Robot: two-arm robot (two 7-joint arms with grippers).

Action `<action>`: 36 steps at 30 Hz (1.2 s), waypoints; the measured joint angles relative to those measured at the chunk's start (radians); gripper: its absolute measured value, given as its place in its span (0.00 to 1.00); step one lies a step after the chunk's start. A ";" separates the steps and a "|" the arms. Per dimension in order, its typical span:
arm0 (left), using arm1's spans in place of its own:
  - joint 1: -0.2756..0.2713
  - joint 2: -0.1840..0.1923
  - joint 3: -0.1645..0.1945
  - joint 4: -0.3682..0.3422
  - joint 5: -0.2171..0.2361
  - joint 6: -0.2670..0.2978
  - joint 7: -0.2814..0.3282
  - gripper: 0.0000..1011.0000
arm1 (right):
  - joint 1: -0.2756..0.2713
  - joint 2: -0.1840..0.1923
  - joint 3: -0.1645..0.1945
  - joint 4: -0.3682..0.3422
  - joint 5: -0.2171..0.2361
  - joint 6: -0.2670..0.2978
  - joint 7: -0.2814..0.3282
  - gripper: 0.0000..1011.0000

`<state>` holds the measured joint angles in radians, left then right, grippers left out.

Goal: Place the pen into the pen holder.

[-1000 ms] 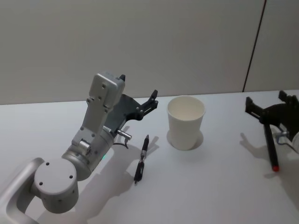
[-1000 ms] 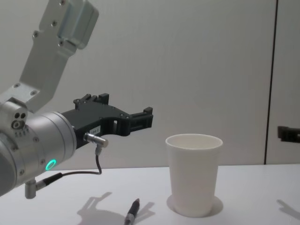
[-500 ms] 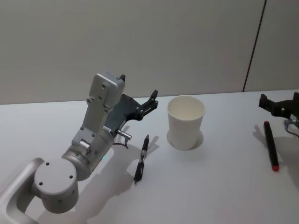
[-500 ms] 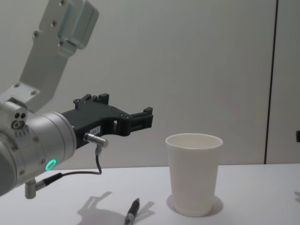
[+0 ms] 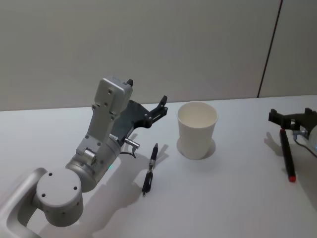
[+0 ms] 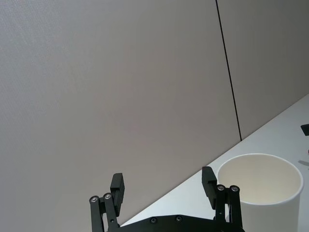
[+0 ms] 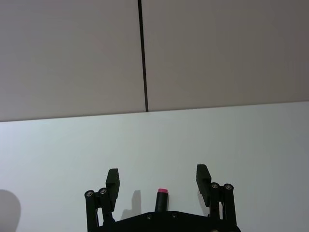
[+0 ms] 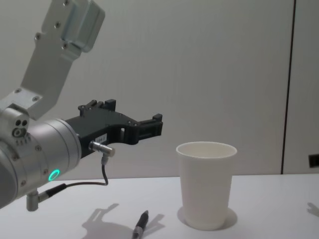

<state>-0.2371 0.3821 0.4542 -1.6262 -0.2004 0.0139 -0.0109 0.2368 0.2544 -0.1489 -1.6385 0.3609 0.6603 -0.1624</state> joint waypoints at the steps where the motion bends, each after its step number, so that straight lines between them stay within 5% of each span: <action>1: 0.000 0.000 0.000 0.000 0.000 0.000 0.000 0.99 | 0.001 -0.002 0.000 0.003 0.000 0.002 -0.002 0.99; 36: 0.000 0.000 0.000 0.000 0.000 0.000 0.000 0.99 | -0.010 -0.057 0.003 0.124 0.026 0.002 -0.064 0.99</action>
<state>-0.2371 0.3822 0.4542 -1.6262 -0.2004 0.0139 -0.0109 0.2265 0.1974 -0.1460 -1.5146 0.3871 0.6626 -0.2259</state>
